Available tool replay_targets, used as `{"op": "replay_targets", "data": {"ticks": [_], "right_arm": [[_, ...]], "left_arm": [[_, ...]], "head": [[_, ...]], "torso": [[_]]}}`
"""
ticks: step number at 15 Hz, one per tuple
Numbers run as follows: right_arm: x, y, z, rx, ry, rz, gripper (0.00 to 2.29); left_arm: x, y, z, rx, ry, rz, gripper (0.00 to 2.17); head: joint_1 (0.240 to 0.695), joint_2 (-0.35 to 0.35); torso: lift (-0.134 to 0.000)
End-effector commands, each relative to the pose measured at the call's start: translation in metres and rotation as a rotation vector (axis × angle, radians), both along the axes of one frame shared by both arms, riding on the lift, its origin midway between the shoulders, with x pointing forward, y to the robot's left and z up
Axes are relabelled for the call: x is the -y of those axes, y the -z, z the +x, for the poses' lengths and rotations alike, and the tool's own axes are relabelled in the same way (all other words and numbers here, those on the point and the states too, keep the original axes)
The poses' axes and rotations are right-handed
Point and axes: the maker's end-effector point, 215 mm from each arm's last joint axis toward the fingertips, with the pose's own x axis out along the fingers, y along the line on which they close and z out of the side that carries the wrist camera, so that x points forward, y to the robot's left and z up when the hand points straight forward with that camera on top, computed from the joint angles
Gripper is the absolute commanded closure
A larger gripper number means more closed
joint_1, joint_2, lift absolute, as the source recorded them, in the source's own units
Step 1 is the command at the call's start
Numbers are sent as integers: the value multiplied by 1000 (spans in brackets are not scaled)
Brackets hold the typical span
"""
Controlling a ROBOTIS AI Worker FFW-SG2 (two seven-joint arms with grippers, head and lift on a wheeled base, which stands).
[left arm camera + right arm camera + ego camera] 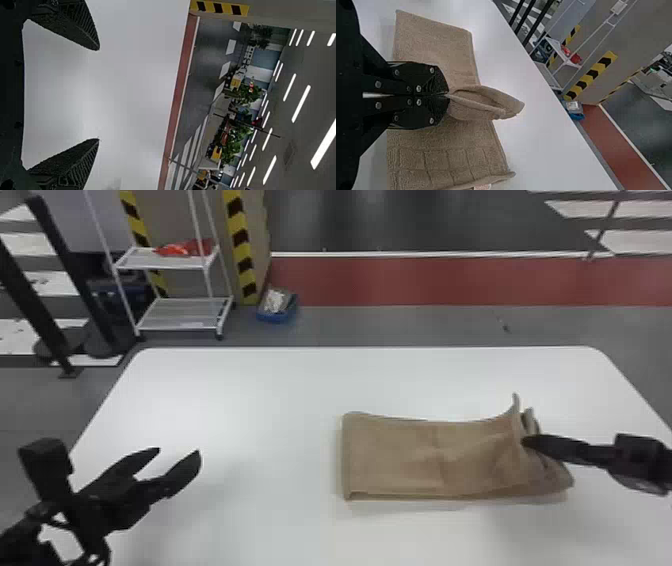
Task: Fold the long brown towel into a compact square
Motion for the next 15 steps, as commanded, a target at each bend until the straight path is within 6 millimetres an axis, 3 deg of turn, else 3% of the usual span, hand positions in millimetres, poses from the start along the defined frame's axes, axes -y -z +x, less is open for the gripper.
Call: {"op": "replay_targets", "data": {"ticks": [1, 5, 7, 8, 10, 11, 15], "right_arm": [[-4, 8, 8, 7, -10, -8, 1332], [-6, 4, 16, 11, -17, -14, 1332], [-6, 5, 11, -3, -14, 2, 1332], [-4, -10, 9, 11, -6, 35, 1332], [28, -24, 4, 24, 37, 33, 1332], [41, -25, 4, 29, 54, 14, 1332], [31, 1, 7, 16, 45, 4, 1332]], "left_arm": [[4, 5, -1, -8, 4, -7, 60], [-2, 6, 0, 1, -5, 5, 60], [-1, 7, 1, 0, -6, 8, 60], [-1, 7, 2, 0, -5, 13, 60], [-4, 5, 2, 1, -9, 20, 60], [-6, 6, 2, 0, -9, 21, 60], [5, 11, -2, -8, 11, 9, 60]], "head": [[695, 17], [695, 17], [695, 23], [695, 24], [695, 22], [695, 14], [695, -24]], "torso": [[-124], [-124], [-124], [-124], [-124], [-124], [-124]]}}
